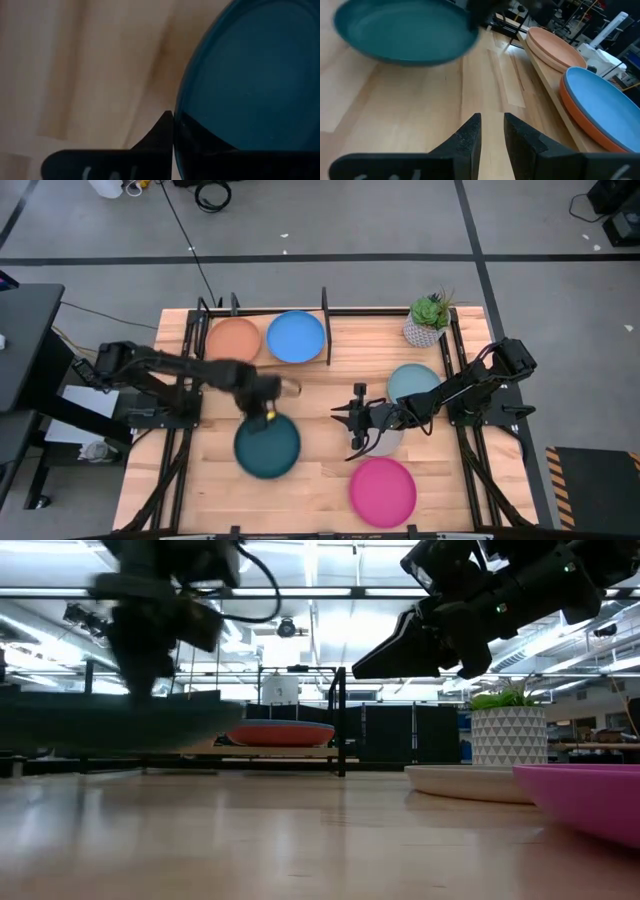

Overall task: Place and stack plates onto a shelf
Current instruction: Stack the dark green plate on the blue plate

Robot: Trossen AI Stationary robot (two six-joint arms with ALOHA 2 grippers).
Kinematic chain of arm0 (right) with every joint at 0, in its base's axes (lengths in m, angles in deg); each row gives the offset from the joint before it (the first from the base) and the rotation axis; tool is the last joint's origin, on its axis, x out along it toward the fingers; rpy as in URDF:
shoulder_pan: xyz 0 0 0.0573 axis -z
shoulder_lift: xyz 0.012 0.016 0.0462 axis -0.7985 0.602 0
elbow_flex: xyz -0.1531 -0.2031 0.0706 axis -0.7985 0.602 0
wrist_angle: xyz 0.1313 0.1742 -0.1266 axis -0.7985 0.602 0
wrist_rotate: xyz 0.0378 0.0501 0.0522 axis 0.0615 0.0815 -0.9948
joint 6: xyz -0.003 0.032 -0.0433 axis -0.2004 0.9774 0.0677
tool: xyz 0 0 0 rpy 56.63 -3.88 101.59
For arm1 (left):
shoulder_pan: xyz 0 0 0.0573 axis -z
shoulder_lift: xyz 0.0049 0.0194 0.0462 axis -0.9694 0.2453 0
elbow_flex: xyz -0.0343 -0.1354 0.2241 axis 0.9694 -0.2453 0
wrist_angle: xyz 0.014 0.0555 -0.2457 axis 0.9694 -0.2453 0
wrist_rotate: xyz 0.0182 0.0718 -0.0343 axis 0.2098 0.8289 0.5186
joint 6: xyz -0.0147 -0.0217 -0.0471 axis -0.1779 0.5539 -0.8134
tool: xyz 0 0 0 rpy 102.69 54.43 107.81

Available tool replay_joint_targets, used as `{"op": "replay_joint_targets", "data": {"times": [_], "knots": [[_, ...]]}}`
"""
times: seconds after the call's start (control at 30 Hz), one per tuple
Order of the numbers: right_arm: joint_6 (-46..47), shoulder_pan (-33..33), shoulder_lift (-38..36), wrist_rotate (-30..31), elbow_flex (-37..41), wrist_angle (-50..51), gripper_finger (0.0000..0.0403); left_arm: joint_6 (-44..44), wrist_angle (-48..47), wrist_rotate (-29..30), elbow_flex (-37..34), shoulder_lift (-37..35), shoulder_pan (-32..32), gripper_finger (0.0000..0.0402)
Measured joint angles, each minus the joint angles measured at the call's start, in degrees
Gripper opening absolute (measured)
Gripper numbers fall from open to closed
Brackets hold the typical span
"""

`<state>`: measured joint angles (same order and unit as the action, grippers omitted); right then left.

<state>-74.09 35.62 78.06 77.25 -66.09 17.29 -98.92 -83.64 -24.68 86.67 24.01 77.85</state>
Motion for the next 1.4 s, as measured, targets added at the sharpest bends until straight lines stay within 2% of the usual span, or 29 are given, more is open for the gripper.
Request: {"op": "replay_joint_targets", "data": {"times": [0.3, 0.5, 0.8, 1.03, 1.17, 1.4], "knots": [[0.03, -0.11, 0.00, 0.01, 0.01, 0.41, 0.0089, 9.41, -4.70, -5.75, 10.05, 0.00, -22.79, 0.0013], [-0.45, -0.11, 0.00, 0.00, 0.01, -0.08, 0.0089, 13.11, -8.41, -6.45, 17.45, 3.10, -33.21, 0.0013], [-0.80, -0.07, 0.00, 0.01, 0.00, -0.19, 0.0089, 19.86, -18.54, -4.33, 35.00, 18.69, -40.65, 0.0013], [-0.75, -0.07, 0.00, 0.02, 0.00, 0.50, 0.0089, 22.77, -20.46, -3.48, 46.87, 28.30, -45.22, 0.0013], [-0.26, -0.13, 0.00, 0.02, 0.02, 1.28, 0.0089, 23.86, -20.38, -2.78, 49.51, 32.24, -47.61, 0.0013], [0.47, -0.17, 0.00, 0.04, 0.00, 1.74, 0.0089, 25.70, -19.67, -1.44, 49.55, 34.90, -50.43, 0.0013]]}}
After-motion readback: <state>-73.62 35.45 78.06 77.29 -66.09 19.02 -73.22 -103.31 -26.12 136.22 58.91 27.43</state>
